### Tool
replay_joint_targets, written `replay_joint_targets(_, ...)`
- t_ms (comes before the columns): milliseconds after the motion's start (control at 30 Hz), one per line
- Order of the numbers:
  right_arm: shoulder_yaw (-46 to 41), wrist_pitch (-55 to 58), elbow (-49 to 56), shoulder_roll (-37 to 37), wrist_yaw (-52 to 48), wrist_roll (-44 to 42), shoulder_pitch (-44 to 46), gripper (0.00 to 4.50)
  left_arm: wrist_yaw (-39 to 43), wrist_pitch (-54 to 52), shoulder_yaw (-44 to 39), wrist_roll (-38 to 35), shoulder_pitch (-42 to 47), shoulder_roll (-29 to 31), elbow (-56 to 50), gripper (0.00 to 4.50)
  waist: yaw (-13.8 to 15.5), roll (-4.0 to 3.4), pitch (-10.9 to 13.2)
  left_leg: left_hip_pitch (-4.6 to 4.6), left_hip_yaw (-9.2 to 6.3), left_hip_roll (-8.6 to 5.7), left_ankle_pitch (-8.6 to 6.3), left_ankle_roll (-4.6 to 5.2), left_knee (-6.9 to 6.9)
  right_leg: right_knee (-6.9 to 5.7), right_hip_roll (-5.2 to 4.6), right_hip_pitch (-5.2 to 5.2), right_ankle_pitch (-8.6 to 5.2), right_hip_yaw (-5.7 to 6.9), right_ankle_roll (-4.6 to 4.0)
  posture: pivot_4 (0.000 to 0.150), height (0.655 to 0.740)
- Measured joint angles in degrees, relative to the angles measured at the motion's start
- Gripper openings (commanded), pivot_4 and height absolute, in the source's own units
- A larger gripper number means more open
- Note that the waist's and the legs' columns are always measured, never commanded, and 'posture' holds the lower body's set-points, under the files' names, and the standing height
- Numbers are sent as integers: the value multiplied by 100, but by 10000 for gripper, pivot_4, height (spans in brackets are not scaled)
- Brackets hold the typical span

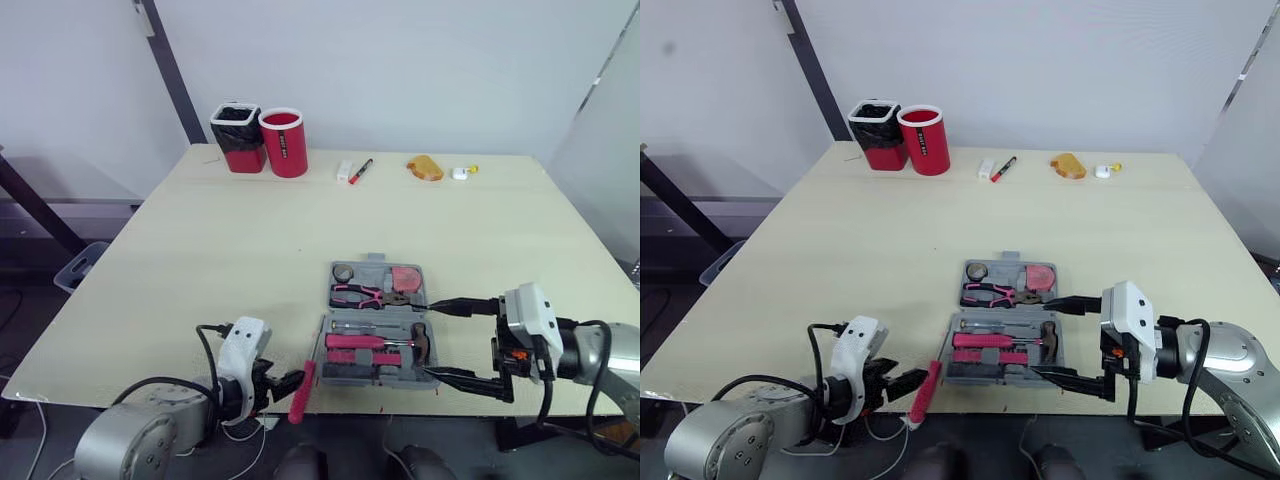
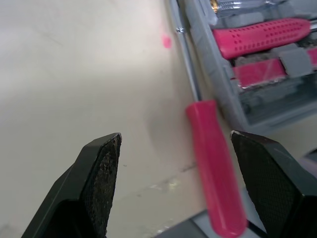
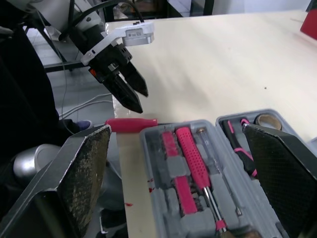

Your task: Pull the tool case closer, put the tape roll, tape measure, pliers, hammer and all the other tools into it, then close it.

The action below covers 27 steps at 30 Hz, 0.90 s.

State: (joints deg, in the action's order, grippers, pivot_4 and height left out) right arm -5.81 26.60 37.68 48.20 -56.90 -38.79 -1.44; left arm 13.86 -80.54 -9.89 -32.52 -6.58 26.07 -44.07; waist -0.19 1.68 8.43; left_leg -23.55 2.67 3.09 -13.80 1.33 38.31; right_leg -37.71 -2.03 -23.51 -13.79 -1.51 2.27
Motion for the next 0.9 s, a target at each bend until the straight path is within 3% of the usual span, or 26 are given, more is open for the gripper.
replay_joint_targets(400,-146,84,2,115,-16,-134,-10,45000,-41,1091,547,432,-265,-173,387,37338,13,-1,0,-4,-2,2,0,0,-1,7,-3,-1,-1,4,0,1500,7400)
replay_joint_targets(900,-201,98,91,208,-40,-227,-64,45000,-3,756,320,165,32,-475,532,37338,19,0,1,-8,-6,0,-1,0,-1,11,0,-2,-1,8,1,1500,7400)
